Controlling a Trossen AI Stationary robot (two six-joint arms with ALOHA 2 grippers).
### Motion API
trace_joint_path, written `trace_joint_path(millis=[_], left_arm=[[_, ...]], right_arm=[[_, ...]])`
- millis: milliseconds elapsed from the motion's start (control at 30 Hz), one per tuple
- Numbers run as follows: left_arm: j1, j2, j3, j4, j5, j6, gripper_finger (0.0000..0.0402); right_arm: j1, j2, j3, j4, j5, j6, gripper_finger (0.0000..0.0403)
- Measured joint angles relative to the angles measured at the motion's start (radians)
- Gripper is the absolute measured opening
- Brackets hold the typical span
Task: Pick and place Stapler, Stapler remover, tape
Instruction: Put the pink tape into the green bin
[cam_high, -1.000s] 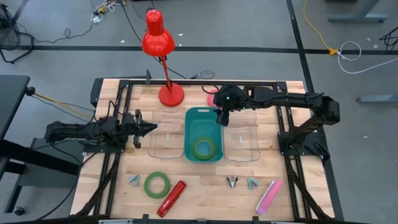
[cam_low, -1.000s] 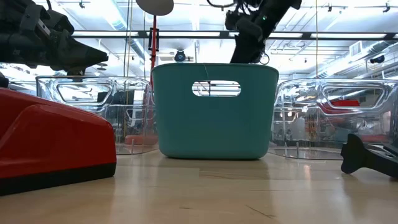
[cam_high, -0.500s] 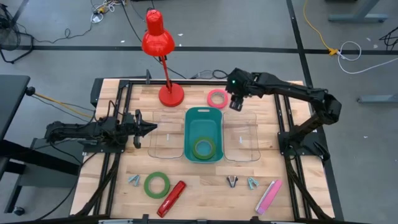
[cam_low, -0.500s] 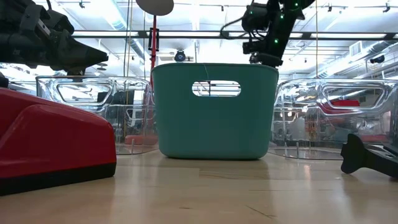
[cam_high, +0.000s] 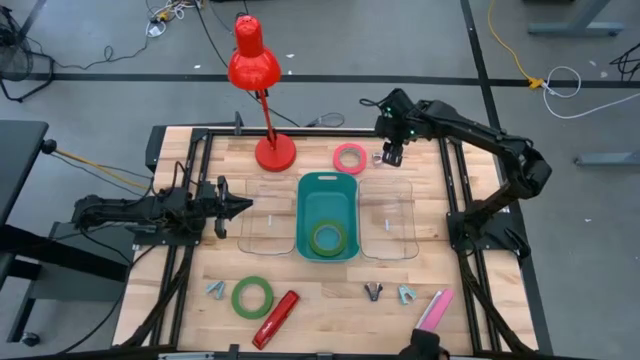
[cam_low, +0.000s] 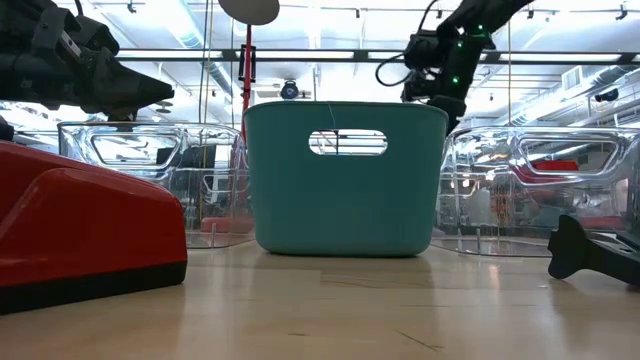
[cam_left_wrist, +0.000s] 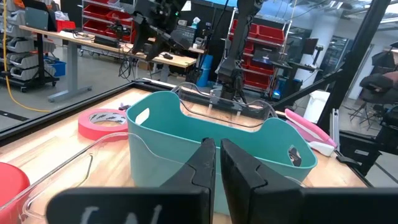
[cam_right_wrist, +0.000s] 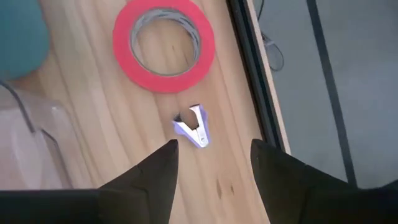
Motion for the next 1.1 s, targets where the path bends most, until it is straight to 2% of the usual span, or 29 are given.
trace_joint_path(millis=[200,300,700,1100], left_arm=[[0.000,0.000,0.000,0.000,0.000,0.000,0.0028],[0.000,0.000,0.000,0.000,0.000,0.000,0.0028],[0.000,0.000,0.000,0.000,0.000,0.000,0.0028],[0.000,0.000,0.000,0.000,0.000,0.000,0.0028]], right_arm=[[-0.032,-0.001,-0.067,0.013,-0.091,-0.169,0.0198],[-0.039,0.000,-0.105,0.041,-0.104,-0.219,0.0192],[-0.063,0.000,-0.215,0.184,-0.100,-0.235,0.0167],[-0.060,0.000,-0.221,0.236,-0.086,-0.198,0.0166]])
